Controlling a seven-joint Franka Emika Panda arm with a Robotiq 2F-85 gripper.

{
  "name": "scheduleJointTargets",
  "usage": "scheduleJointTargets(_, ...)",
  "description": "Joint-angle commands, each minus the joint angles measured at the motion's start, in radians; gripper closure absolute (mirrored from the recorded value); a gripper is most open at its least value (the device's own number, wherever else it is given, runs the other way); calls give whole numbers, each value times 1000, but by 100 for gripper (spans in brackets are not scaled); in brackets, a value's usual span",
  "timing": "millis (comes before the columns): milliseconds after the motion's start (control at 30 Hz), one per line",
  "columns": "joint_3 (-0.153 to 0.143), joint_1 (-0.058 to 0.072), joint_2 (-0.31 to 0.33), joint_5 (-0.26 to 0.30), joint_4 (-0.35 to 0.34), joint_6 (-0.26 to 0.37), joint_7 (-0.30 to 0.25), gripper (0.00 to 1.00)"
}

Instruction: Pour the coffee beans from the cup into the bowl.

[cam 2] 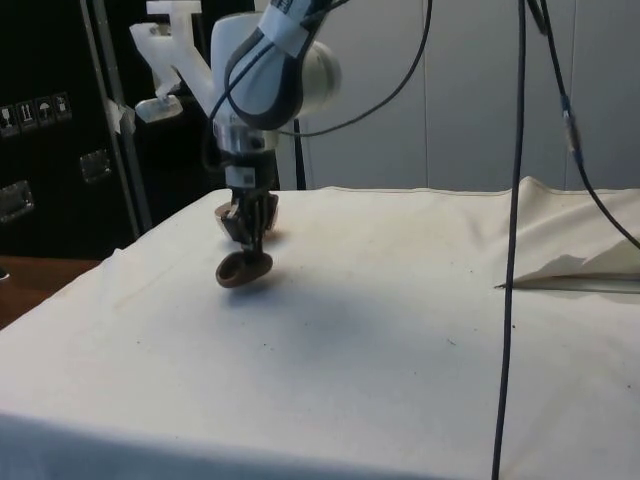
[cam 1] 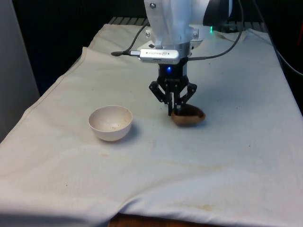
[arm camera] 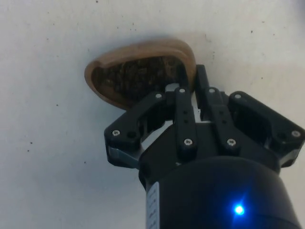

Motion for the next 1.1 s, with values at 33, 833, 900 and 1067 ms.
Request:
scheduleJointTargets(33,-5,-2,-19,-2,8,-40,-5,100)
scheduleJointTargets(833,-56,-3,-70,-2,117,-220,-51,100)
scheduleJointTargets(900,-64,-3,-70,-1,137,-234,-59,100)
scheduleJointTargets(1067,-80,-5,-67,0,169,-251,-76,100)
